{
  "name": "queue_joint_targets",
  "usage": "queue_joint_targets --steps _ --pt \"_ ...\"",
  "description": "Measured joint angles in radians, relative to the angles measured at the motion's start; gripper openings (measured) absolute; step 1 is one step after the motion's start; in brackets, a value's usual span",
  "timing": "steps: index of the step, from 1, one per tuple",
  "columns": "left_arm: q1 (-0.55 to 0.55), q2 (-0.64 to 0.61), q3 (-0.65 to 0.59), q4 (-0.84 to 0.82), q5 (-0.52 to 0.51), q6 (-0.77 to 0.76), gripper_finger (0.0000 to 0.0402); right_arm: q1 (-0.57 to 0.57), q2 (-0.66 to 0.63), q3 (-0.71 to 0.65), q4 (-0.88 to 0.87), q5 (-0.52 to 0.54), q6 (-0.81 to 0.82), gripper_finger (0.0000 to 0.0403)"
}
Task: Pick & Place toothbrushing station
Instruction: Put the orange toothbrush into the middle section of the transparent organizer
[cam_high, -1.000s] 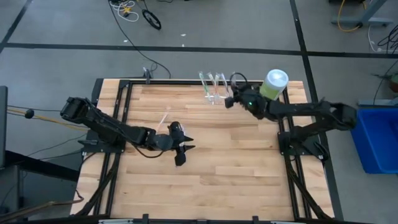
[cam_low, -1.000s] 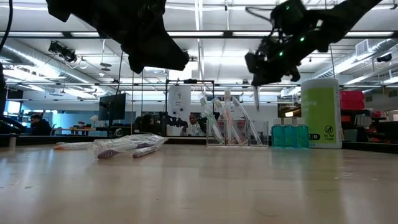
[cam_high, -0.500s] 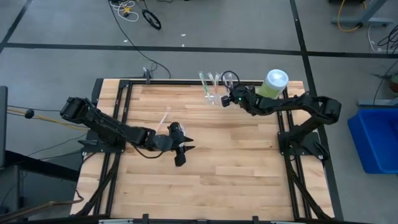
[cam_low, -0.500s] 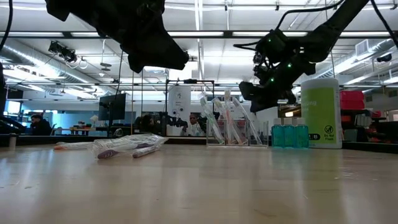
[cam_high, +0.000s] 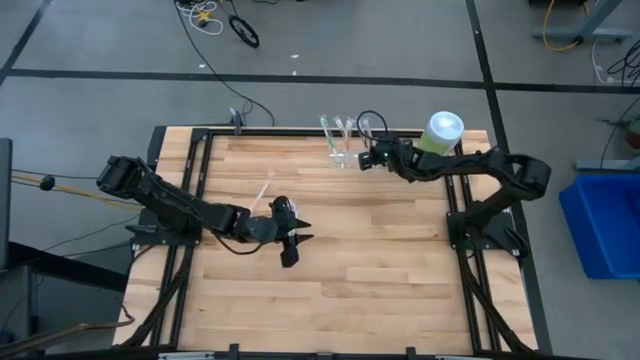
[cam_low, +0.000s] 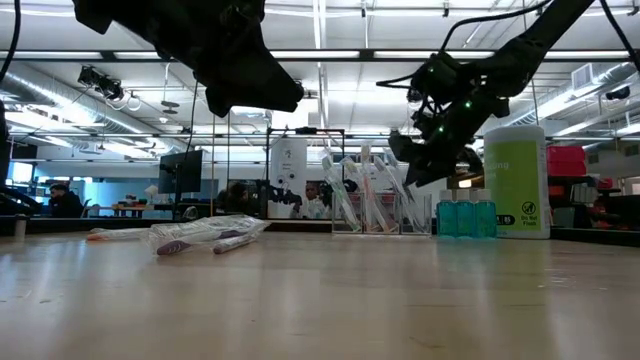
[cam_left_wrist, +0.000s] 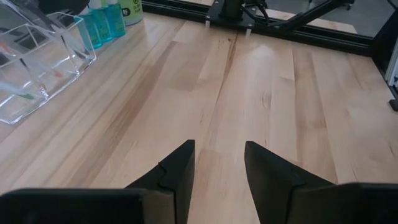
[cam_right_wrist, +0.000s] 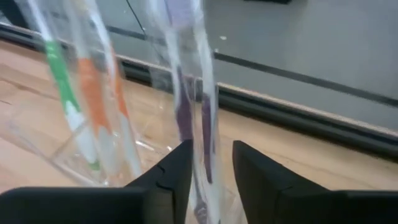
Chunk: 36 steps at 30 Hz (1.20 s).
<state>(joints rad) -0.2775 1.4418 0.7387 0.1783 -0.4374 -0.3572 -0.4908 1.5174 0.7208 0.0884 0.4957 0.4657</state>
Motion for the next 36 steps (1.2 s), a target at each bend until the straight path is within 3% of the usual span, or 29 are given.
queue_joint_targets --steps 11,19,29,36 --pt "0.0 0.0 0.0 0.0 0.0 -0.003 0.0137 0.045 -0.173 0.001 0.011 -0.041 -0.066 0.0172" --pt "0.0 0.0 0.0 0.0 -0.009 -0.003 0.0137 0.307 -0.246 0.001 0.072 -0.074 -0.111 0.0145" --pt "0.0 -0.019 0.0 -0.081 -0.036 -0.046 0.0137 0.667 -0.039 0.001 0.264 0.091 -0.123 0.0096" --pt "-0.033 -0.089 0.0 -0.391 -0.198 -0.193 0.0137 0.785 0.195 0.001 0.483 0.086 -0.122 0.0066"
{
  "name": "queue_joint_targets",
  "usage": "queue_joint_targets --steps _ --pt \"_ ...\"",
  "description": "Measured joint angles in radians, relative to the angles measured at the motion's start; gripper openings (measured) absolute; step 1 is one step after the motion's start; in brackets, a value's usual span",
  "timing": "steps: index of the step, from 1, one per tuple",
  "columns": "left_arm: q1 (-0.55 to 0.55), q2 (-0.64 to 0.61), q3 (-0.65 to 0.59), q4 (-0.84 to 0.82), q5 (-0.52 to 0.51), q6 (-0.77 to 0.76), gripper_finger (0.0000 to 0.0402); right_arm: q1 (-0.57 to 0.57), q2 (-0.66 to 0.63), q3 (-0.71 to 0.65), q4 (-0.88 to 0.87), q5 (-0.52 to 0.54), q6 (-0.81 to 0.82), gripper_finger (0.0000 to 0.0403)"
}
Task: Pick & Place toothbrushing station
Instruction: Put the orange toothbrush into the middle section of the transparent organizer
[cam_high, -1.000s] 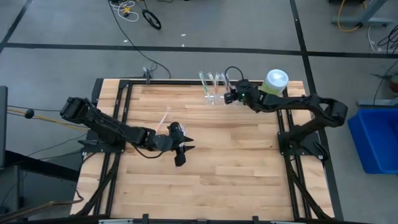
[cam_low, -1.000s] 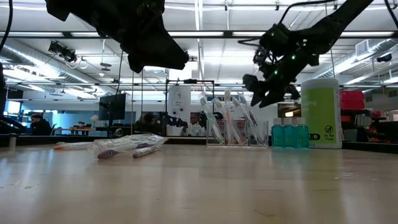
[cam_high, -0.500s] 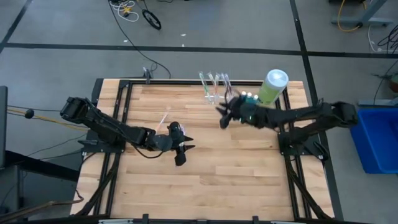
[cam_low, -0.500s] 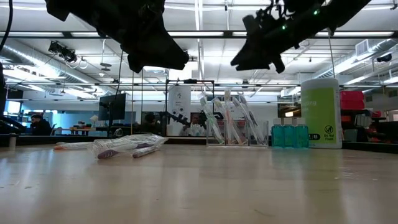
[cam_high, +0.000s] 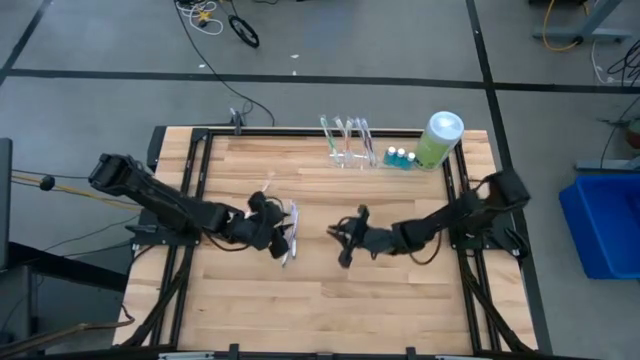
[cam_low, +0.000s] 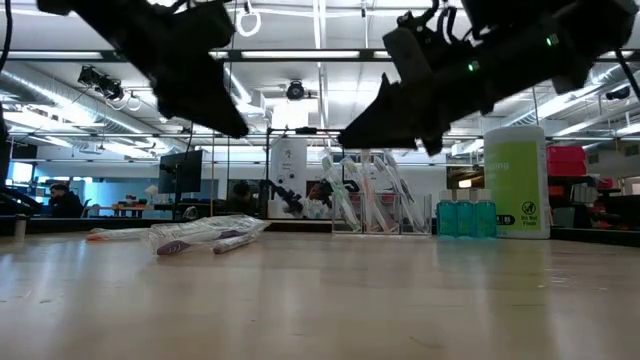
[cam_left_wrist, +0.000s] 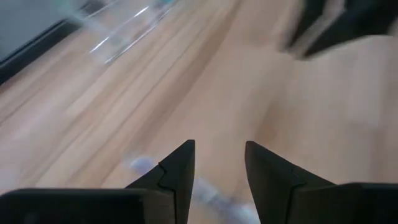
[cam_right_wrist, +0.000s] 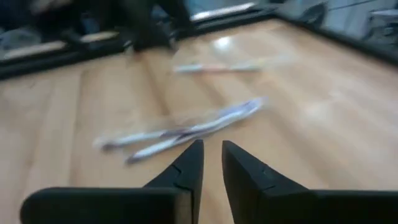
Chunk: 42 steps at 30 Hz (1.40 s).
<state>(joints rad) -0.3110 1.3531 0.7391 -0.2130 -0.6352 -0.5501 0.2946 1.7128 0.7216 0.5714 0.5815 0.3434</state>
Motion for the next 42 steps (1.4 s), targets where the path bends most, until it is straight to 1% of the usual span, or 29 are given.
queue_joint_targets --steps 4,8,11,13,15,18,21,23,27,29,32,38,40,42 --pt "-0.018 -0.026 0.0 -0.216 -0.056 -0.131 0.0137 0.029 0.11 0.0 0.123 -0.081 0.001 0.0053" --pt "-0.032 -0.027 0.0 -0.405 -0.065 -0.236 0.0137 0.037 0.189 0.0 0.253 -0.226 0.004 0.0042" --pt "-0.036 -0.027 0.0 -0.526 -0.062 -0.298 0.0137 0.036 0.218 0.005 0.3 -0.326 0.003 0.0034" --pt "-0.035 -0.027 0.0 -0.595 -0.067 -0.334 0.0137 0.036 0.226 0.014 0.306 -0.351 0.003 0.0029" --pt "-0.03 -0.027 0.0 -0.653 -0.071 -0.379 0.0137 0.035 0.225 0.031 0.304 -0.355 0.003 0.0024" --pt "-0.008 -0.026 -0.012 -0.698 -0.073 -0.385 0.0132 0.035 0.216 0.043 0.299 -0.353 -0.003 0.0017" --pt "0.032 -0.025 -0.061 -0.671 -0.101 -0.419 0.0122 0.034 0.209 0.06 0.302 -0.351 -0.025 0.001" --pt "0.08 -0.025 -0.105 -0.647 -0.075 -0.398 0.0116 0.034 0.209 0.069 0.299 -0.351 -0.041 0.0006" --pt "0.165 -0.038 -0.207 -0.492 -0.051 -0.322 0.0117 0.034 0.218 0.082 0.295 -0.351 -0.05 0.001" --pt "0.201 -0.049 -0.25 -0.393 -0.043 -0.28 0.0128 0.034 0.22 0.083 0.292 -0.351 -0.05 0.002" --pt "0.244 -0.062 -0.305 -0.237 -0.018 -0.22 0.0155 0.034 0.22 0.079 0.294 -0.351 -0.046 0.0036" --pt "0.33 -0.067 -0.39 -0.002 0.032 -0.194 0.0213 0.034 0.22 0.074 0.292 -0.346 -0.045 0.0052" --pt "0.355 -0.067 -0.421 0.086 0.052 -0.194 0.0222 0.034 0.22 0.074 0.295 -0.346 -0.045 0.0054" --pt "0.377 -0.067 -0.459 0.162 0.068 -0.195 0.0221 0.034 0.22 0.074 0.294 -0.346 -0.045 0.0054"
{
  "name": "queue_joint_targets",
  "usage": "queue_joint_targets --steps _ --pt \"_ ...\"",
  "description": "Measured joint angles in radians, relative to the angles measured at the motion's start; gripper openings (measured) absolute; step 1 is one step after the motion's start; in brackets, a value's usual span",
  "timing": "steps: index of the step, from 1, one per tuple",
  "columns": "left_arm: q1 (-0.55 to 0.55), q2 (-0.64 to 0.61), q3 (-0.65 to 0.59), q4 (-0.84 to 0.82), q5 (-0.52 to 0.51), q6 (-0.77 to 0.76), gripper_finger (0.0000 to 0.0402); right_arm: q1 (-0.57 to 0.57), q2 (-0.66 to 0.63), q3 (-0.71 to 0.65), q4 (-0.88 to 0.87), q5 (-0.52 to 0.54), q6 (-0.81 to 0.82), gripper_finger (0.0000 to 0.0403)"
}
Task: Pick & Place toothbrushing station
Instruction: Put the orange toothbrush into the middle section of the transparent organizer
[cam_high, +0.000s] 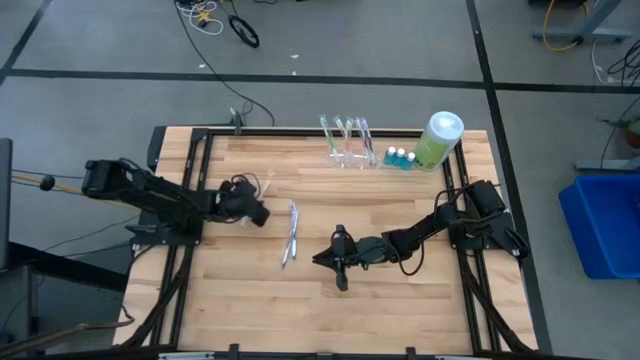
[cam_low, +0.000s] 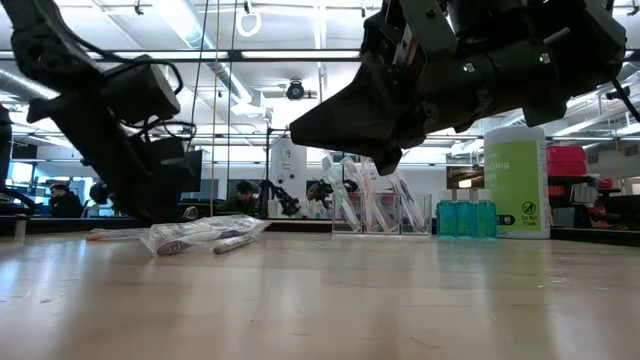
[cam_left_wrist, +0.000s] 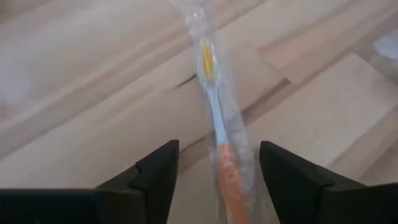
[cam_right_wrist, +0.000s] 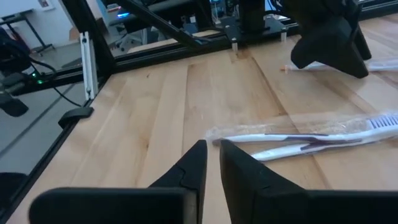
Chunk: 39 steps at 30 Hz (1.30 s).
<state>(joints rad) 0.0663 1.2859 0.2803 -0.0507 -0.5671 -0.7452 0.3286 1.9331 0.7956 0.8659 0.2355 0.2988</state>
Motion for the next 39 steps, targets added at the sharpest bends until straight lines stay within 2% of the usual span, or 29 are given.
queue_joint_targets --steps 4,8,15,19,24,27,34,39 --pt "0.032 -0.003 -0.068 0.146 0.029 -0.003 0.0195 0.0 0.0 0.0 0.0 0.0 0.0 0.0043" --pt "0.04 -0.003 -0.12 0.245 0.031 -0.004 0.0147 0.0 0.0 0.0 0.0 0.0 0.003 0.0029" --pt "0.04 -0.002 -0.131 0.267 0.054 0.001 0.0054 0.0 0.0 0.0 0.0 0.0 0.003 0.0006" --pt "0.039 -0.002 -0.133 0.297 0.064 0.043 0.0016 0.0 0.0 0.0 0.0 0.0 0.002 0.0007" --pt "0.024 0.003 -0.137 0.402 0.141 0.107 0.0012 0.001 0.0 0.0 -0.022 -0.001 0.044 0.0033" --pt "-0.011 0.003 -0.137 0.522 0.161 0.135 0.0015 0.002 0.0 -0.002 -0.08 0.009 0.101 0.0041" --pt "-0.112 0.01 -0.12 0.854 0.121 0.196 0.0002 0.007 0.0 -0.002 -0.183 0.186 0.174 0.0021" --pt "-0.166 0.01 -0.044 0.942 0.115 0.274 0.0001 0.008 0.0 -0.002 -0.177 0.343 0.167 0.0004"
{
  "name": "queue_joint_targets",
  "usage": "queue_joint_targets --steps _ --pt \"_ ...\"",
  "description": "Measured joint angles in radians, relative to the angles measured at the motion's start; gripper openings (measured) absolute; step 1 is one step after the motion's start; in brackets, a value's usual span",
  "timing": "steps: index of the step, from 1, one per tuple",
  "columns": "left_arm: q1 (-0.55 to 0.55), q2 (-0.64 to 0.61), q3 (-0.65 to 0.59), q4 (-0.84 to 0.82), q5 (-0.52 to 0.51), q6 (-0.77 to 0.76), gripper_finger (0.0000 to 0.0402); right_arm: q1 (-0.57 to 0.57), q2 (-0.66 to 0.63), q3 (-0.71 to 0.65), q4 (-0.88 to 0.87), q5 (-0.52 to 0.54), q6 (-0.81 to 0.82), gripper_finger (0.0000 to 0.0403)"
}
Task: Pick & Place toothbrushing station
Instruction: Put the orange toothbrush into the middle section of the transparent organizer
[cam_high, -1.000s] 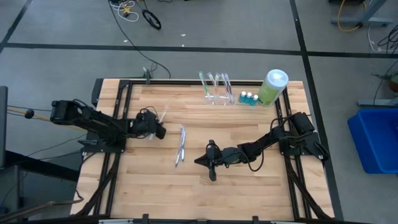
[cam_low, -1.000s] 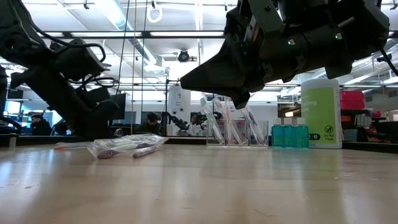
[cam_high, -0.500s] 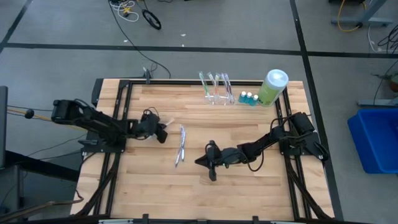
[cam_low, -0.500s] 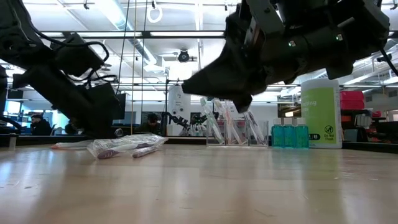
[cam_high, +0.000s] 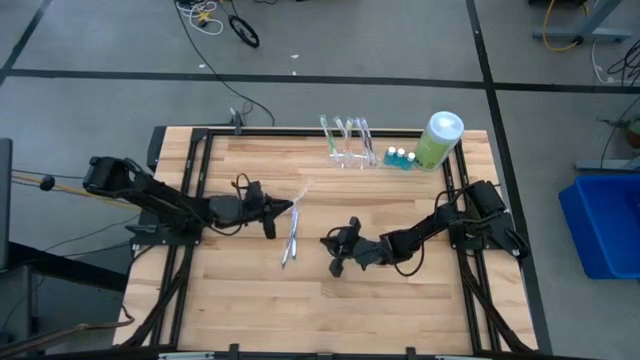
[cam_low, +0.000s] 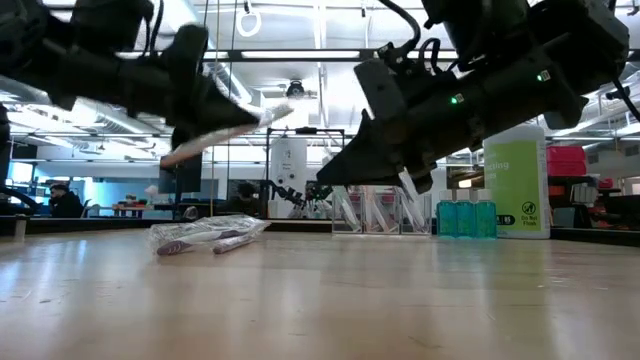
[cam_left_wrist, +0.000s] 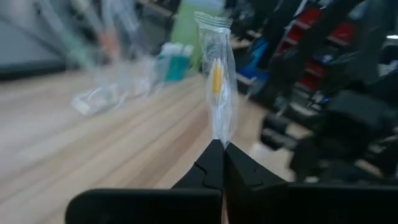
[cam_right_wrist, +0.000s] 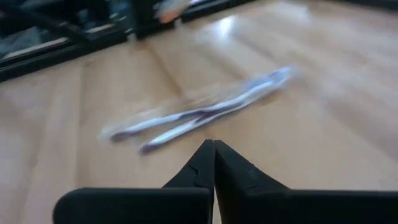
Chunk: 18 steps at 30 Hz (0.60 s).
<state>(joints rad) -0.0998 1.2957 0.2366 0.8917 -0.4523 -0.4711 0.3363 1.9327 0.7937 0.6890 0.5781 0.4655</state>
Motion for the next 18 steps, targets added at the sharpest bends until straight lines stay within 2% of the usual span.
queue_joint_targets --steps 3,7,14,18 --pt "-0.029 0.0 0.061 0.002 -0.006 0.044 0.0001 -0.002 0.0 0.0 0.027 0.067 -0.015 0.0017" --pt "-0.069 0.017 0.138 0.005 -0.041 0.104 0.0 -0.012 0.0 0.0 0.13 0.104 -0.026 0.0055" --pt "-0.124 0.095 0.272 0.022 -0.067 0.222 0.0 -0.04 0.0 0.0 0.411 0.102 -0.16 0.0149" --pt "-0.146 0.144 0.337 0.024 -0.067 0.286 0.0 -0.053 -0.001 0.002 0.532 0.048 -0.22 0.0198"
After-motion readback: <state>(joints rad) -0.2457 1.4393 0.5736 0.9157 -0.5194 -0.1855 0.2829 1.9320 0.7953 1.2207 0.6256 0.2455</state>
